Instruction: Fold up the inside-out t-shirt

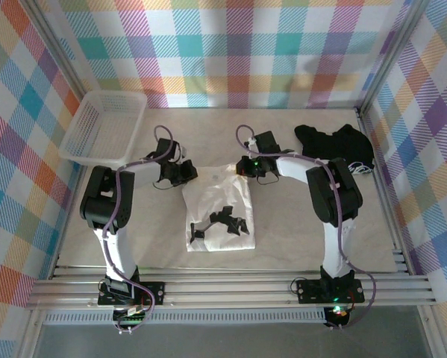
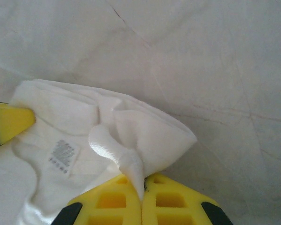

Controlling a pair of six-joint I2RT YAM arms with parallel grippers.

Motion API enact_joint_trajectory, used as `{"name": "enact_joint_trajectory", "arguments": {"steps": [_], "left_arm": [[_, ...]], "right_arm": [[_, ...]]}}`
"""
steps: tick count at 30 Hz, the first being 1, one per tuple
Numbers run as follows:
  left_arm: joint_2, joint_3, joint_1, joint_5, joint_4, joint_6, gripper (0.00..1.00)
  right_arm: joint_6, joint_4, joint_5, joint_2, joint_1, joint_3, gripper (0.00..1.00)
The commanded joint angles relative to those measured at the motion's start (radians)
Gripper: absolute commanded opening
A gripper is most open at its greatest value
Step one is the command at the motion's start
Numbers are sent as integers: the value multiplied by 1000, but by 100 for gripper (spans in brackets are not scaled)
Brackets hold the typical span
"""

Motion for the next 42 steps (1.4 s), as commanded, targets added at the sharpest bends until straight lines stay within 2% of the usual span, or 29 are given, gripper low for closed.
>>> {"name": "enact_joint_trajectory", "arguments": {"steps": [1,7,11,19,23,26,32,37,40,42], "left_arm": [[-50,15,31,38,51,-6,0],[-43,105,36,56,69,-24,0],[-38,208,44,52,60,-24,0],[17,612,59,72,-50,5,0],[-12,683,58,95,-53,21,0],[-59,601,50,125,-16,24,0],[-215,217,2,154,141,-5,0],[-388,-80,-116,143,173,-29,0],[-457,-183,-193,121,169,-51,0],[-472,-206,-211,100,154,-75,0]], "right_arm": [[10,123,-50,-74,-22,-22,0],[13,199,-83,-81,-36,32,0],[-19,174,-86,-58,-49,146,0],[-104,94,-119,-23,-110,472,0],[-176,65,-166,-52,-114,536,0],[-200,95,-200,-101,-114,447,0],[-136,237,-247,-265,-109,38,0],[-44,263,-216,-464,-97,-317,0],[-7,217,-188,-554,-95,-439,0],[-2,182,-165,-588,-94,-473,0]]}}
